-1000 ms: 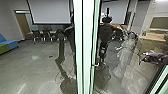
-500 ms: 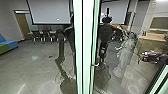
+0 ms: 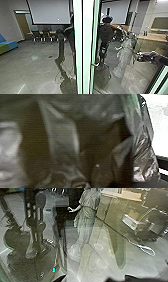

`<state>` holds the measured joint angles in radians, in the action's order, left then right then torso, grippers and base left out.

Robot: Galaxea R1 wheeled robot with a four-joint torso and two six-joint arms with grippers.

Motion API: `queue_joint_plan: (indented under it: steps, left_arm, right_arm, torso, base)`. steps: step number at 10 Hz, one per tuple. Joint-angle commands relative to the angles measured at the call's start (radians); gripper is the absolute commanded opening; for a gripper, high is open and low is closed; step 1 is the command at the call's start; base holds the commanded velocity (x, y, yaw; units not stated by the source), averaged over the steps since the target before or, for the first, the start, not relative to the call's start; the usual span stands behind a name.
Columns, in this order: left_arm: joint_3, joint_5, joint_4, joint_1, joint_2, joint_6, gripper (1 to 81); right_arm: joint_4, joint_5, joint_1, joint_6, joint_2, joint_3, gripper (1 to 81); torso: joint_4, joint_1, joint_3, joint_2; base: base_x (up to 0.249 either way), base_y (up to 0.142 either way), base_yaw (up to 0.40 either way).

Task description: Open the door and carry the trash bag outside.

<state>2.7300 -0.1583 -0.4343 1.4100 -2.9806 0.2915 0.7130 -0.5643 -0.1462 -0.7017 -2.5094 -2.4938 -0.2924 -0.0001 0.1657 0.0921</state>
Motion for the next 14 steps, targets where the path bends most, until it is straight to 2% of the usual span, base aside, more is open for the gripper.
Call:
queue_joint_plan:
  steps: [1,4,14]
  left_arm:
    - [-0.001,-0.076,-0.014,-0.055,0.008,0.006,1.0]
    - [-0.001,-0.076,-0.014,-0.053,0.006,0.008,1.0]
    - [-0.001,-0.076,-0.012,-0.053,0.008,0.006,1.0]
  right_arm:
    - [0.046,0.196,0.227,-0.051,-0.068,0.037,81.1]
    - [0.055,0.193,0.227,-0.044,-0.081,0.023,81.1]
    - [0.052,0.195,0.273,-0.035,0.076,0.030,81.1]
  torso:
    - [0.000,0.000,0.000,0.000]
    - [0.000,0.000,0.000,0.000]
    - [0.000,0.002,0.000,0.000]
  base:
    - [0.000,0.000,0.000]
    - [0.000,0.000,0.000]
    - [0.000,0.000,0.000]
